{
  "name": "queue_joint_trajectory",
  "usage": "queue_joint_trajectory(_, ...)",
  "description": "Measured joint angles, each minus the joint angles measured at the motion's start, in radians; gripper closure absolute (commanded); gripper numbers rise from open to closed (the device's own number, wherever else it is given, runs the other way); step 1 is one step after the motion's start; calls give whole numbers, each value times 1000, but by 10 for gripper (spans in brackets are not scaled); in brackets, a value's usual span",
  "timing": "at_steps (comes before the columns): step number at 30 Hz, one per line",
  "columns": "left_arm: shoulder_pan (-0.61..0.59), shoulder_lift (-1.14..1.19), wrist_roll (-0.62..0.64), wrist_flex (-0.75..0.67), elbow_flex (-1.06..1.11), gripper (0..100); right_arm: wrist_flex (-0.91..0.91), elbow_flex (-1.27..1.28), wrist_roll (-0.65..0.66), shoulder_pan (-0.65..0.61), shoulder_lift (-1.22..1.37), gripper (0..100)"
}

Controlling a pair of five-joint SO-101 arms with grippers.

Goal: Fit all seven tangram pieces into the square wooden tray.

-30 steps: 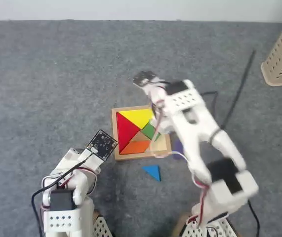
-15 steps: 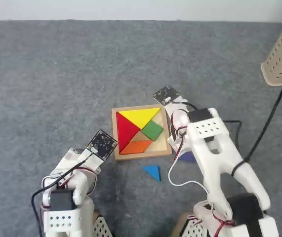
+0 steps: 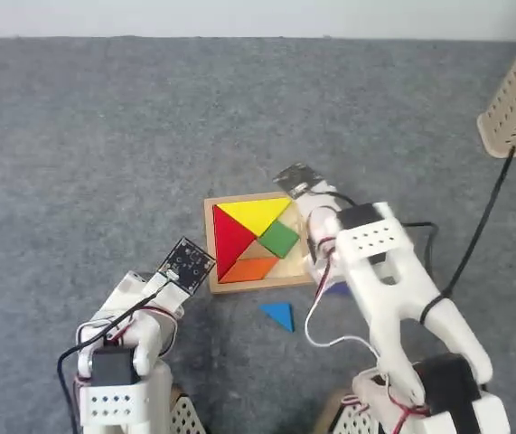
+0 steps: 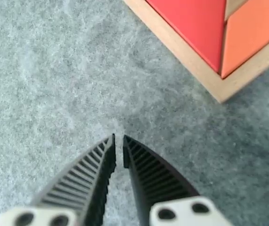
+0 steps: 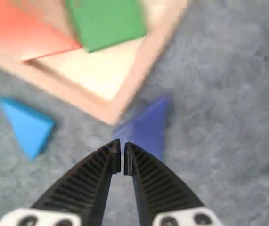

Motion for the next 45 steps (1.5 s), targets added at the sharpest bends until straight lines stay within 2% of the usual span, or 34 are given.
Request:
queue_joint_trajectory(7, 0, 0, 0, 0, 0, 976, 23, 83, 64, -212, -51, 864)
queue_joint_trajectory(15, 2, 0, 0, 0, 0, 976, 18, 123, 64, -359, -51, 859)
queue_joint_trajectory(26, 2, 0, 0, 0, 0, 976, -35, 164, 26, -370, -51, 857)
queue_joint_trajectory(34, 2, 0, 0, 0, 0, 976, -89, 149, 15, -370, 87, 858)
queue_joint_trajectory(45, 2, 0, 0, 0, 0, 976, -97, 109, 15, -365, 114, 857)
